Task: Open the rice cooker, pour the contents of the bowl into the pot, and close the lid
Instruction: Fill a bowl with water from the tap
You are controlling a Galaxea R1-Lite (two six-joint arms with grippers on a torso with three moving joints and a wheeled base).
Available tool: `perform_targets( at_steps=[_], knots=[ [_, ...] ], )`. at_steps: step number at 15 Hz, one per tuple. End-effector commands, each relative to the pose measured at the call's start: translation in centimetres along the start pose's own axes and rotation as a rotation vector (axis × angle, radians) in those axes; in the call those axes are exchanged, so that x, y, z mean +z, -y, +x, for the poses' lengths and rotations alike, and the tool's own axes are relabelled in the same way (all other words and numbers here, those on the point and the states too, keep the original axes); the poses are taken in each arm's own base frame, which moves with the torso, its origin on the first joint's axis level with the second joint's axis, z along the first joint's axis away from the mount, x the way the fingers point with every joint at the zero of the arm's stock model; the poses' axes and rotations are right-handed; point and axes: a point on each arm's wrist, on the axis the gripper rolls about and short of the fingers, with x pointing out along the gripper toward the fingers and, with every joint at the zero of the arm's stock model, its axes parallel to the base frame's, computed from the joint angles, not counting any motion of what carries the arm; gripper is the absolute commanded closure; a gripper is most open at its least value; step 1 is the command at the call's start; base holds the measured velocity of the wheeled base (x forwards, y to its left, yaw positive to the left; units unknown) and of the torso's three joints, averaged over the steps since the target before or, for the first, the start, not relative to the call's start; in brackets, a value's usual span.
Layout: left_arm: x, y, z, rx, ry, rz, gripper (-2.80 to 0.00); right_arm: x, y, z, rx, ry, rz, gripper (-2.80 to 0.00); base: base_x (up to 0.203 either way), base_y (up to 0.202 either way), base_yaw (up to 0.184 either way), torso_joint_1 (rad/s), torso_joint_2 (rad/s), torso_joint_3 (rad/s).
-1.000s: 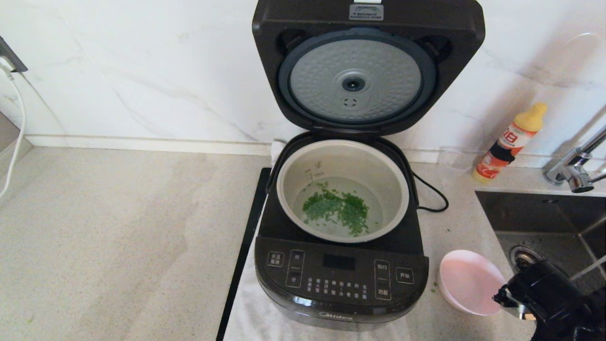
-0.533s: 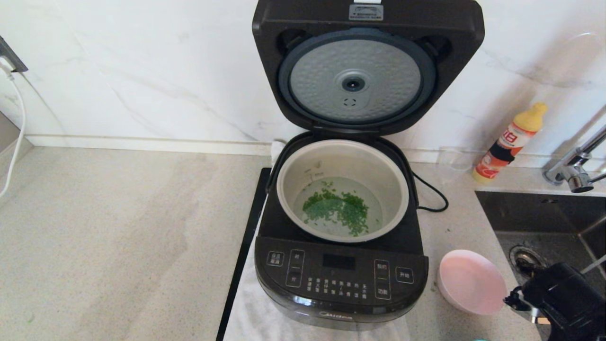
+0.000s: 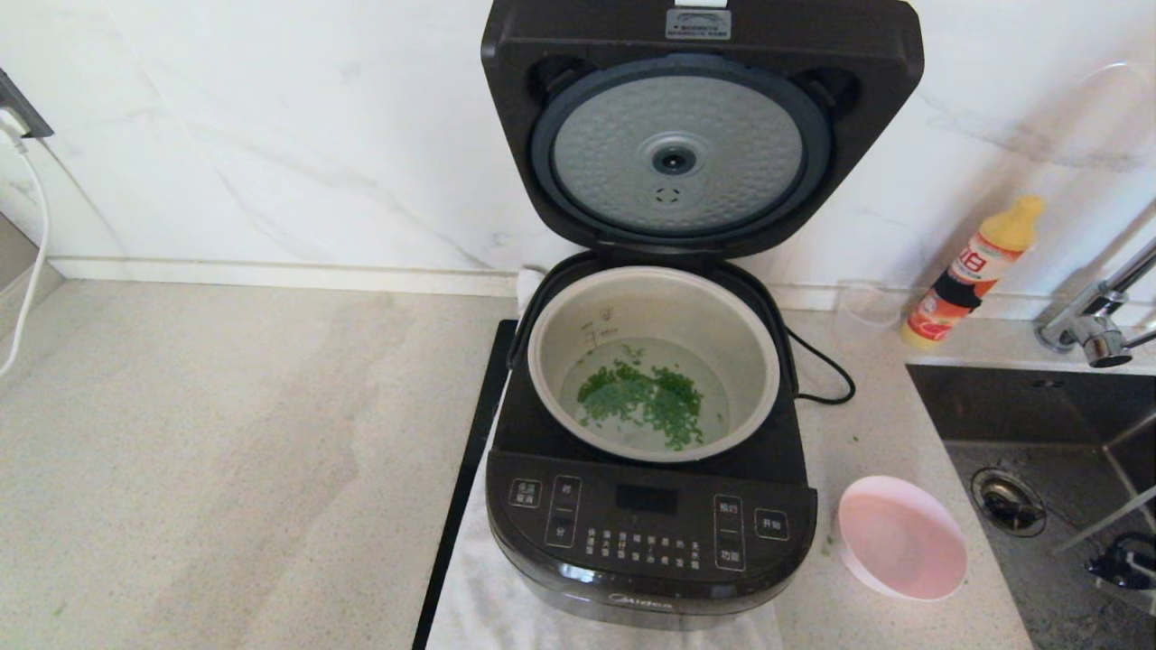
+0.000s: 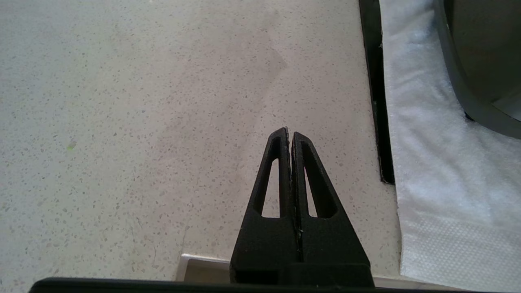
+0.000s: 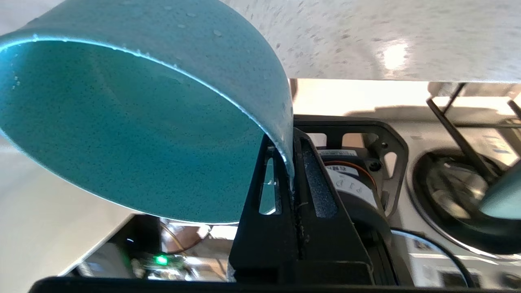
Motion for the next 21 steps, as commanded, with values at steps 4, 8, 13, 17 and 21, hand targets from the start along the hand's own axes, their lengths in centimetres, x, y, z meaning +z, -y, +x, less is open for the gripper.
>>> perform_targets(
  at_steps=[4,8,13,17,21],
  knots=[
    [0.0,0.0,0.0,0.001,0.003,-0.001,0.0,4.4,2.8,-3.0,0.009,0.171,0.307,0.0,0.0,0.0,0.0,0.0,0.0,0.0],
    [0.0,0.0,0.0,0.0,0.002,-0.001,0.0,10.8,8.6,-2.3,0.005,0.182,0.592,0.0,0.0,0.0,0.0,0.0,0.0,0.0],
    [0.0,0.0,0.0,0.0,0.002,-0.001,0.0,13.7,17.8,-2.0,0.033,0.225,0.842,0.0,0.0,0.0,0.0,0.0,0.0,0.0],
    [0.0,0.0,0.0,0.0,0.003,-0.001,0.0,13.4,23.9,-0.5,0.053,0.217,0.997,0.0,0.0,0.0,0.0,0.0,0.0,0.0],
    [0.0,0.0,0.0,0.001,0.003,-0.001,0.0,13.2,28.8,0.1,0.109,0.249,1.1,0.0,0.0,0.0,0.0,0.0,0.0,0.0]
  ],
)
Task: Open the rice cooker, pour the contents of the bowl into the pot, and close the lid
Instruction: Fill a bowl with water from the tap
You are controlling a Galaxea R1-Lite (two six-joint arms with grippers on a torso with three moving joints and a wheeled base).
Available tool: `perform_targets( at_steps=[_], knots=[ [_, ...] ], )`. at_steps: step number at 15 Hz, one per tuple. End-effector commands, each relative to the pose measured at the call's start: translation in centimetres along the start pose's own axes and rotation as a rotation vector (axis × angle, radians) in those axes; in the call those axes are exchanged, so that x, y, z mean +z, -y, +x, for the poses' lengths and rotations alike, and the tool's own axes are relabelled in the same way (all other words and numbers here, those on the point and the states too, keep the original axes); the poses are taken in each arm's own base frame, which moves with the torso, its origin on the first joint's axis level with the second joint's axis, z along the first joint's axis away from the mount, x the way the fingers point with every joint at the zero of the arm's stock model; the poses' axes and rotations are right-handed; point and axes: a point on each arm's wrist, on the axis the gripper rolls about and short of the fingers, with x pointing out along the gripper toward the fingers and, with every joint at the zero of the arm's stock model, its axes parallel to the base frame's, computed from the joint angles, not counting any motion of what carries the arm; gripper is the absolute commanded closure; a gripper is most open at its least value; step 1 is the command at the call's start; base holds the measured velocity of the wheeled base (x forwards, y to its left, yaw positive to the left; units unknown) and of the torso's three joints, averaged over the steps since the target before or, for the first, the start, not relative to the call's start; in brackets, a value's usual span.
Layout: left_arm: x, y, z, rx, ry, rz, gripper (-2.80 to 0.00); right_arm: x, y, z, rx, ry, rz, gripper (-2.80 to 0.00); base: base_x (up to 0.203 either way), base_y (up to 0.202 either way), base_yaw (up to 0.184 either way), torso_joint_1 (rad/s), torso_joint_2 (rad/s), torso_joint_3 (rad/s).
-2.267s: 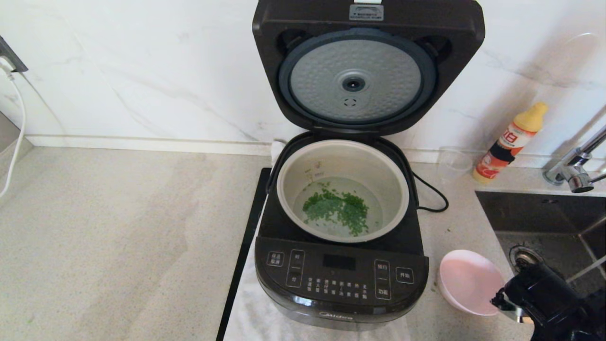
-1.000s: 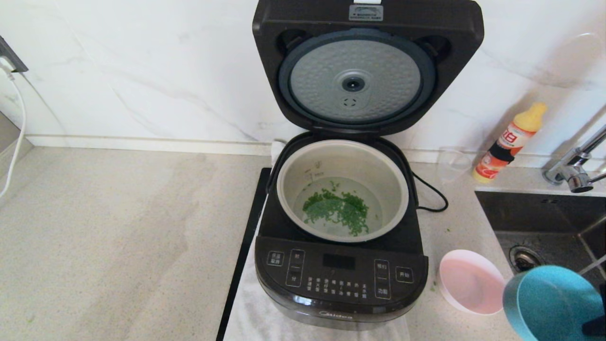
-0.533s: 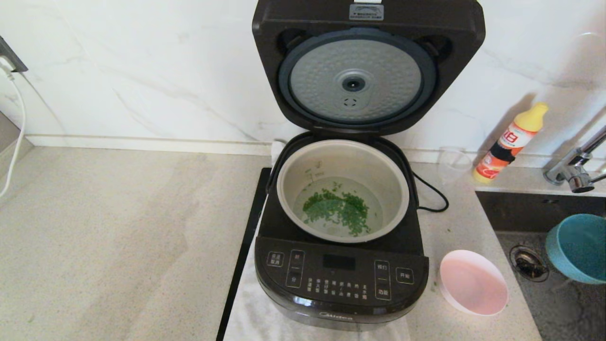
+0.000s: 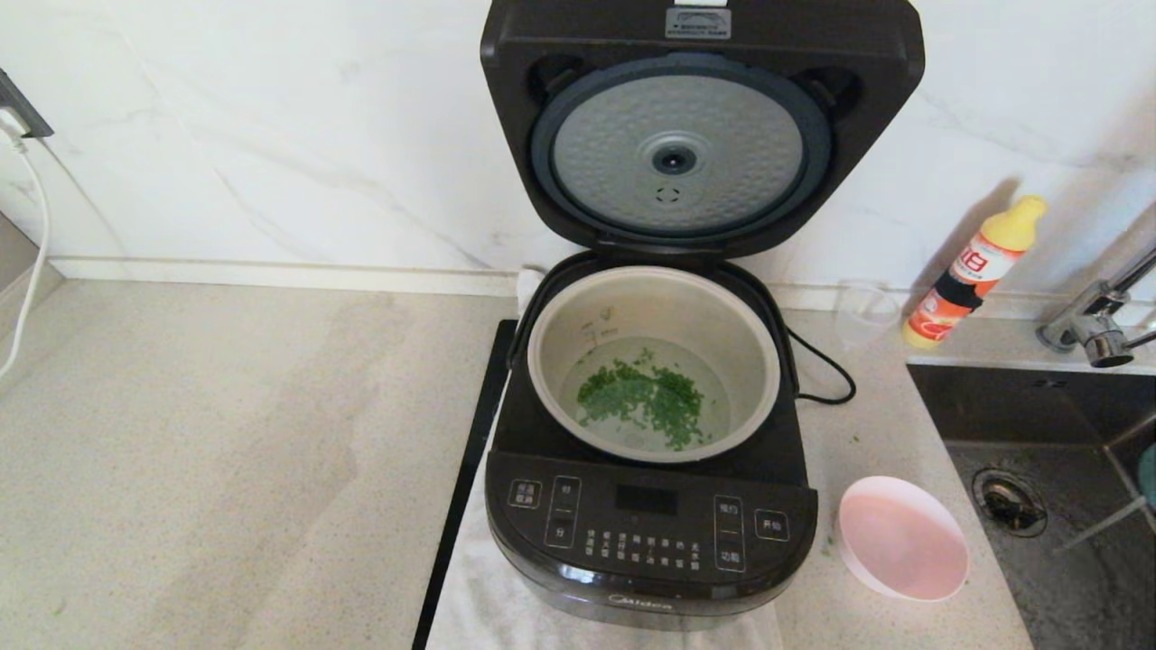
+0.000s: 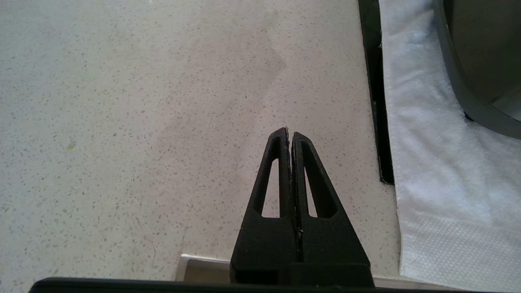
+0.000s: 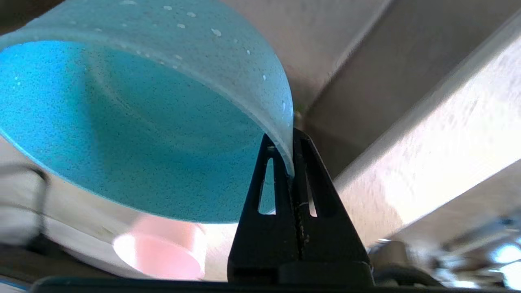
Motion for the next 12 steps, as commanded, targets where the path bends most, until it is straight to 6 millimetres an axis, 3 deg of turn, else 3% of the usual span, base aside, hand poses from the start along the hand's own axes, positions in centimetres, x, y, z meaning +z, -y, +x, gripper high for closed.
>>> perform_targets(
  at_steps=[1,8,12],
  knots=[
    [0.0,0.0,0.0,0.0,0.003,-0.001,0.0,2.7,2.0,1.6,0.0,-0.02,0.075,0.0,0.0,0.0,0.0,0.0,0.0,0.0],
    [0.0,0.0,0.0,0.0,0.003,-0.001,0.0,7.6,4.9,1.7,0.075,-0.051,0.198,0.0,0.0,0.0,0.0,0.0,0.0,0.0],
    [0.0,0.0,0.0,0.0,0.003,-0.001,0.0,8.5,5.6,2.5,0.111,-0.11,0.235,0.0,0.0,0.0,0.0,0.0,0.0,0.0]
  ],
)
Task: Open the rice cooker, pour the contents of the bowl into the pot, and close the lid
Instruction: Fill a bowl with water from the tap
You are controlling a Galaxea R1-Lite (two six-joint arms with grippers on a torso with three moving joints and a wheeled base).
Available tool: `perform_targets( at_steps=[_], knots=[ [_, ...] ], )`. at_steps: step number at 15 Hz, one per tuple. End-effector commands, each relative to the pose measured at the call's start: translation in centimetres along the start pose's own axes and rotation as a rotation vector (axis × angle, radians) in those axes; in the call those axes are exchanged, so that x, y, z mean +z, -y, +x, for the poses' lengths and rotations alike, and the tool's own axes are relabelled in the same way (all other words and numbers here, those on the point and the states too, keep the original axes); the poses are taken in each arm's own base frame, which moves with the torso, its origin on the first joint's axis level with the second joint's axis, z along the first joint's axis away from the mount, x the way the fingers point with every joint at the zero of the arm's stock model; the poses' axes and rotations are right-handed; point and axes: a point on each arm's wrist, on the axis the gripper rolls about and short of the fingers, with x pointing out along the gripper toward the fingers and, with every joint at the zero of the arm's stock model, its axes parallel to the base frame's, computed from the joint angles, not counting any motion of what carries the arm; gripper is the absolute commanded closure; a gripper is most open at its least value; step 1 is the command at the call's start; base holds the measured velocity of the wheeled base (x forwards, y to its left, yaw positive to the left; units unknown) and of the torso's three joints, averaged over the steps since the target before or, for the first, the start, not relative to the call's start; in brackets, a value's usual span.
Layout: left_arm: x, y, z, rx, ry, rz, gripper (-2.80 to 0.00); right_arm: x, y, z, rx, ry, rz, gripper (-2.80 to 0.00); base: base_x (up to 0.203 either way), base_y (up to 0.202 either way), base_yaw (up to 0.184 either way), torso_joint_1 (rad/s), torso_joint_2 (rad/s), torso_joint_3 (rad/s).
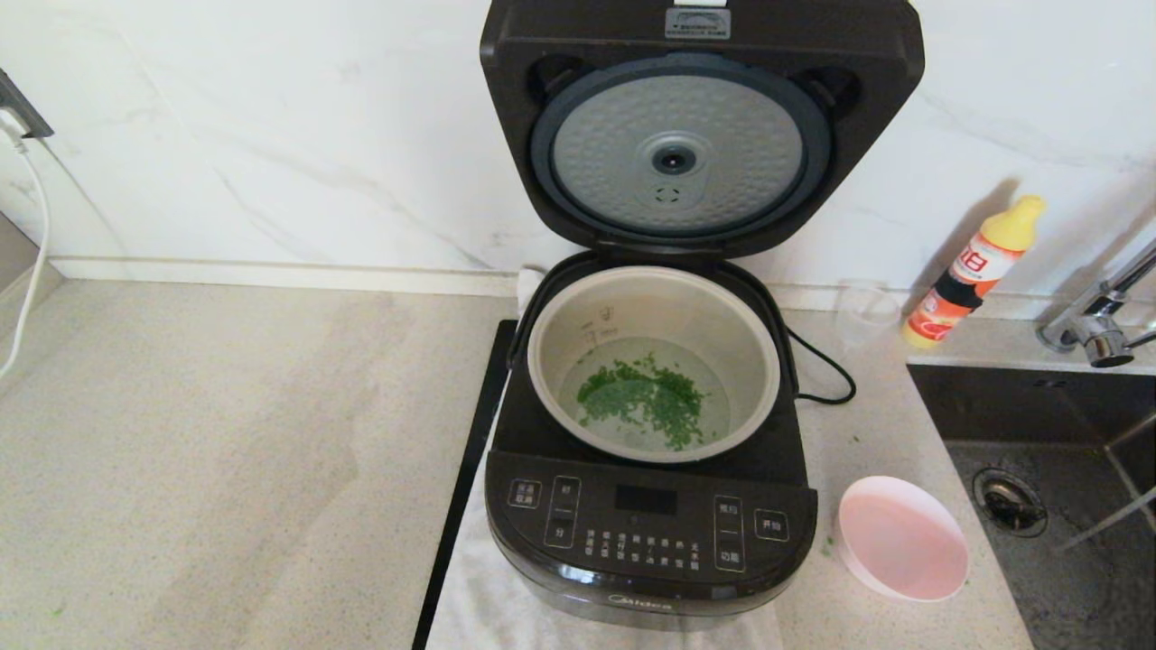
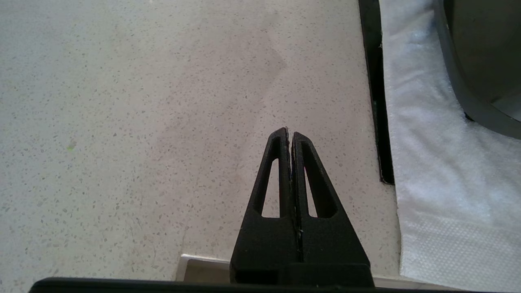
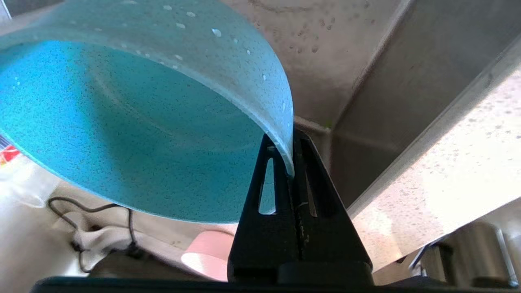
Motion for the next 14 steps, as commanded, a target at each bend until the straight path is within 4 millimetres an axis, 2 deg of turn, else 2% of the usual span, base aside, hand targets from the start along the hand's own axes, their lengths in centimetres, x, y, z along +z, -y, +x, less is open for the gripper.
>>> perform_targets(
  at_steps=[1,7,12,14],
  knots=[
    [0.0,0.0,0.0,0.0,0.002,-0.001,0.0,0.8,0.6,1.2,0.0,-0.023,0.017,0.0,0.0,0.0,0.0,0.0,0.0,0.0],
    [0.0,0.0,0.0,0.0,0.002,-0.001,0.0,1.3,-0.3,3.0,0.047,-0.023,-0.028,0.0,0.0,0.0,0.0,0.0,0.0,0.0],
    [0.0,0.0,0.0,0.0,0.001,-0.001,0.0,2.2,-1.4,4.2,0.082,0.042,-0.044,0.0,0.0,0.0,0.0,0.0,0.0,0.0],
    [-0.1,0.0,0.0,0.001,0.001,-0.001,0.0,2.3,-1.5,4.2,0.086,0.05,-0.044,0.0,0.0,0.0,0.0,0.0,0.0,0.0]
  ],
)
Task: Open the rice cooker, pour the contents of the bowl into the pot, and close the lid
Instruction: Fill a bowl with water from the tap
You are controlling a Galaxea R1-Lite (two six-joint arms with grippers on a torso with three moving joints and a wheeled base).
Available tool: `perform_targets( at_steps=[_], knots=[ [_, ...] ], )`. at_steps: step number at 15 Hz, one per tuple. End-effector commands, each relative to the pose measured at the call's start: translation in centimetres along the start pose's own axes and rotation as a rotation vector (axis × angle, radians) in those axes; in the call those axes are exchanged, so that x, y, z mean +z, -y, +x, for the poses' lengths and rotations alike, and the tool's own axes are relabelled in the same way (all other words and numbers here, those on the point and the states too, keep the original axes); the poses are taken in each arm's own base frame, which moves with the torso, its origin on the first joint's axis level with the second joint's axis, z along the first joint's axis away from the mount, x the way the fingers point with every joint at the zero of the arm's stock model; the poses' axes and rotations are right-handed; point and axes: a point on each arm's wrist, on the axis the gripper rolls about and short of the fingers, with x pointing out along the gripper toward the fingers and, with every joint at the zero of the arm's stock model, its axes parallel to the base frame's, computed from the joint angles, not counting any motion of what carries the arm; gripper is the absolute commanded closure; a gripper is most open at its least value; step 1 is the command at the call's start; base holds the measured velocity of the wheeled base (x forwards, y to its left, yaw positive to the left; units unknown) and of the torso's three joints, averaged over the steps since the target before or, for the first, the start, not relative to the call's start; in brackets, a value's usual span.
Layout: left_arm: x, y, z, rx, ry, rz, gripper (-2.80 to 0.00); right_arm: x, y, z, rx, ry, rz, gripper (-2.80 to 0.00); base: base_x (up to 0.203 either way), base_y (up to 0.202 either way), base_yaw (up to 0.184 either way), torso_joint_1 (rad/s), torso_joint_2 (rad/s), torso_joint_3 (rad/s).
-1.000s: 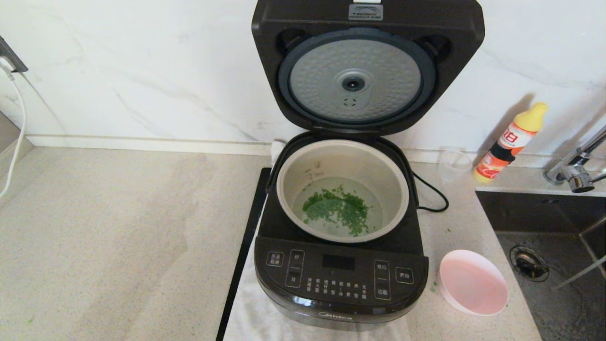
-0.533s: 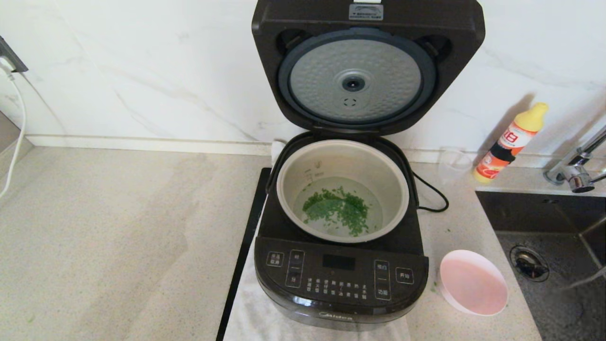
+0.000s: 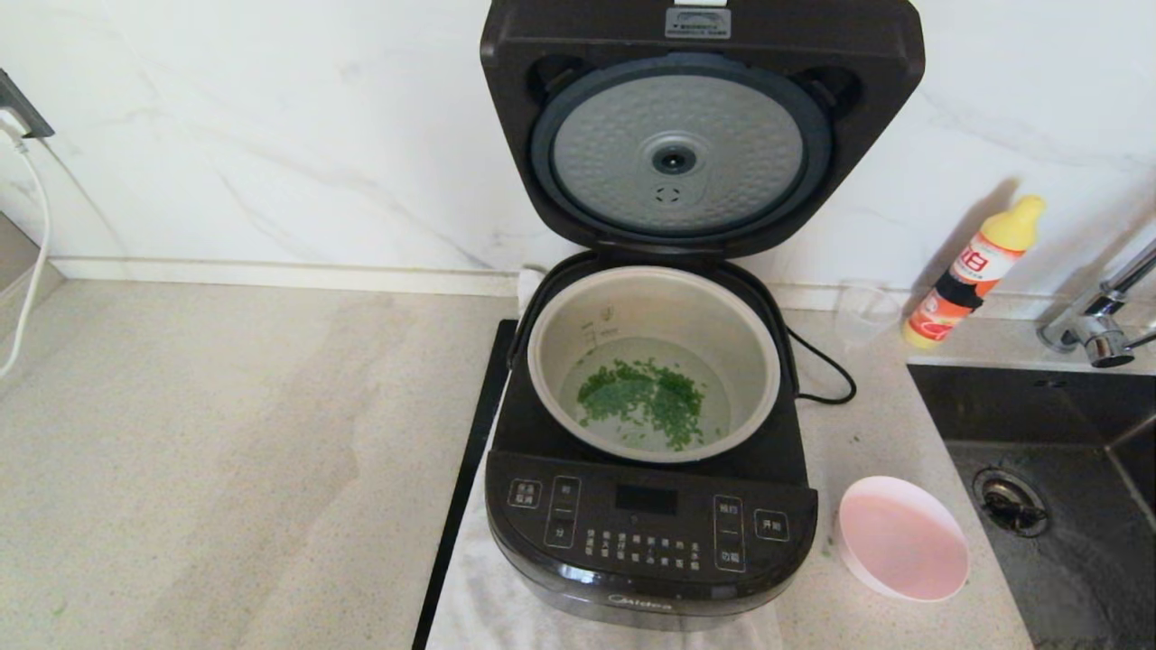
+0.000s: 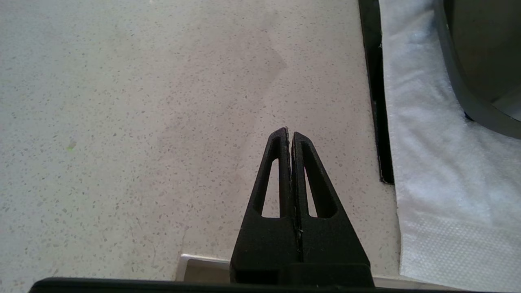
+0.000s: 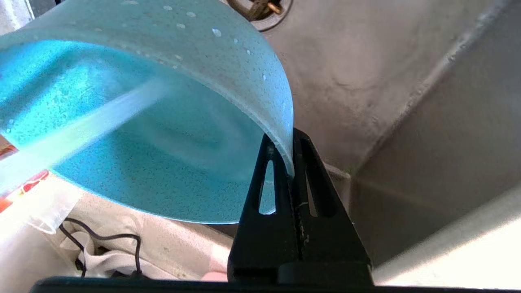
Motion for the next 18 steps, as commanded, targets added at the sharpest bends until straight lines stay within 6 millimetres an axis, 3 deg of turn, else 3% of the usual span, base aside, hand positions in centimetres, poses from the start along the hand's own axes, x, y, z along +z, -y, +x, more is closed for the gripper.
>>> perform_targets(
  at_steps=[1,18],
  knots=[
    [0.0,0.0,-0.03,0.0,0.003,0.0,0.0,-0.14,-0.25,0.22,0.003,-0.008,-0.003,0.0,0.0,0.0,0.0,0.0,0.0,0.0],
    [0.0,0.0,-0.03,0.001,0.003,0.0,0.0,-0.44,-0.75,0.46,0.001,-0.016,-0.013,0.0,0.0,0.0,0.0,0.0,0.0,0.0]
  ],
)
